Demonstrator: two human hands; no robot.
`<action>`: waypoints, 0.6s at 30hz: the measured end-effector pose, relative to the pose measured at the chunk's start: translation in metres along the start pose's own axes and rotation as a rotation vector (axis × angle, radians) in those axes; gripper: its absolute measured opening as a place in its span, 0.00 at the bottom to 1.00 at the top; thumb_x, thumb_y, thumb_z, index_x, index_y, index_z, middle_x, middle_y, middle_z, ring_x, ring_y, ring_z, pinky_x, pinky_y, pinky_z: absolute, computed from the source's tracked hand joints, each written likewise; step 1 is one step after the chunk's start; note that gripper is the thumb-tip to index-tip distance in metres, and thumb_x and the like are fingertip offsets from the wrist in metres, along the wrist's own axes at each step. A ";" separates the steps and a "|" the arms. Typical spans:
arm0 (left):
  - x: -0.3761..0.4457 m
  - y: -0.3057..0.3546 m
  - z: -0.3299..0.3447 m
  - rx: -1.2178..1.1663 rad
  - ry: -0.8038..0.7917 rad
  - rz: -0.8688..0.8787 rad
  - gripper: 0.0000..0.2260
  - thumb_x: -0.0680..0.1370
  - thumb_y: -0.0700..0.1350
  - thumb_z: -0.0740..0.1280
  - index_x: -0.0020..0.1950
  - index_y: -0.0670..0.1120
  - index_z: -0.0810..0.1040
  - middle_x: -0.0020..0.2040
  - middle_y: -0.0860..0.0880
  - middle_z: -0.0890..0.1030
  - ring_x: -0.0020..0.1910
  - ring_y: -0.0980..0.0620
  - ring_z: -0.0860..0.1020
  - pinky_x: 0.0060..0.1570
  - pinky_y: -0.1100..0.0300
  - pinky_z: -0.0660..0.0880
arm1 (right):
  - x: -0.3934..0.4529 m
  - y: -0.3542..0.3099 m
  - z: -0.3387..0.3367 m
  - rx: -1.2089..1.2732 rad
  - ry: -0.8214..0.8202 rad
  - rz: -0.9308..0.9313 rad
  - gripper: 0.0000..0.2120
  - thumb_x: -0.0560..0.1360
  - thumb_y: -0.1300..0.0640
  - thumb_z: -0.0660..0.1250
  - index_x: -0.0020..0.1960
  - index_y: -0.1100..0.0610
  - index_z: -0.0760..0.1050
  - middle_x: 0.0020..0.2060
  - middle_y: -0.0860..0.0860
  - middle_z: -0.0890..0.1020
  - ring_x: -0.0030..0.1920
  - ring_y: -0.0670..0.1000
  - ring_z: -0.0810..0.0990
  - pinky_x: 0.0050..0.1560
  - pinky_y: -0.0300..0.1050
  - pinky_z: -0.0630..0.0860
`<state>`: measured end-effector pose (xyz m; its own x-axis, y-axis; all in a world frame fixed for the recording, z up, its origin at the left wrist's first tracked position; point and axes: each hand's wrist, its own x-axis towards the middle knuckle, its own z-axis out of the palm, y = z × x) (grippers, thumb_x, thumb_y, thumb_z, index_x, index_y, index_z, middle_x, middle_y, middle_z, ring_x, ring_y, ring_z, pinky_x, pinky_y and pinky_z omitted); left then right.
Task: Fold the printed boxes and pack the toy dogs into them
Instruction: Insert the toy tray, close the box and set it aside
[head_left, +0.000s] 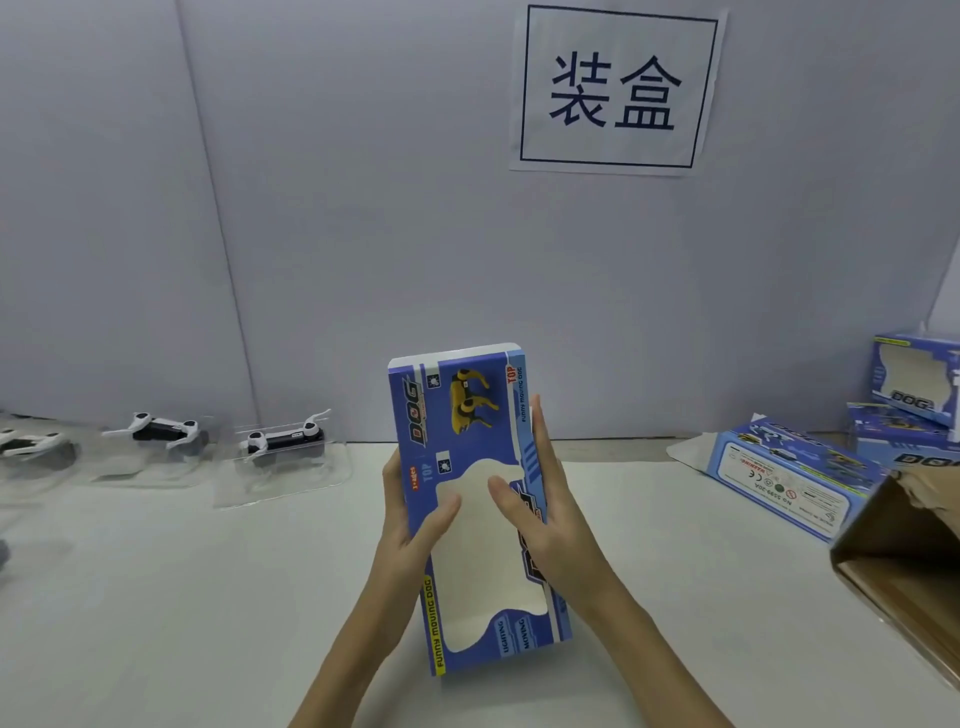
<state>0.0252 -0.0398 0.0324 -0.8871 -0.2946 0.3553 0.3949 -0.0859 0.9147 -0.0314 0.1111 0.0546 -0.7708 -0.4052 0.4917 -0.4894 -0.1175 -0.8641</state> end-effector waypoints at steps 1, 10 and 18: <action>-0.001 0.002 0.002 -0.002 0.011 0.011 0.25 0.64 0.69 0.76 0.57 0.77 0.70 0.59 0.58 0.83 0.56 0.48 0.86 0.43 0.56 0.84 | 0.000 -0.001 0.001 0.008 0.004 0.003 0.34 0.80 0.47 0.67 0.77 0.32 0.52 0.73 0.37 0.67 0.69 0.34 0.71 0.53 0.30 0.78; -0.010 0.027 0.022 -0.055 0.105 0.080 0.30 0.66 0.75 0.72 0.53 0.54 0.75 0.52 0.46 0.87 0.49 0.43 0.87 0.38 0.54 0.84 | -0.001 -0.015 -0.002 0.210 0.110 0.025 0.17 0.71 0.25 0.64 0.49 0.34 0.79 0.47 0.54 0.86 0.49 0.54 0.87 0.40 0.42 0.83; -0.010 0.030 0.021 -0.187 0.135 0.186 0.24 0.76 0.49 0.67 0.71 0.65 0.70 0.65 0.45 0.81 0.54 0.40 0.85 0.45 0.52 0.83 | 0.000 -0.013 0.000 0.270 0.186 -0.004 0.15 0.80 0.45 0.64 0.67 0.42 0.72 0.53 0.55 0.86 0.50 0.61 0.87 0.44 0.52 0.84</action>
<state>0.0407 -0.0192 0.0603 -0.7603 -0.4450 0.4733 0.5961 -0.1883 0.7805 -0.0249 0.1129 0.0654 -0.8426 -0.2346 0.4847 -0.3857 -0.3652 -0.8473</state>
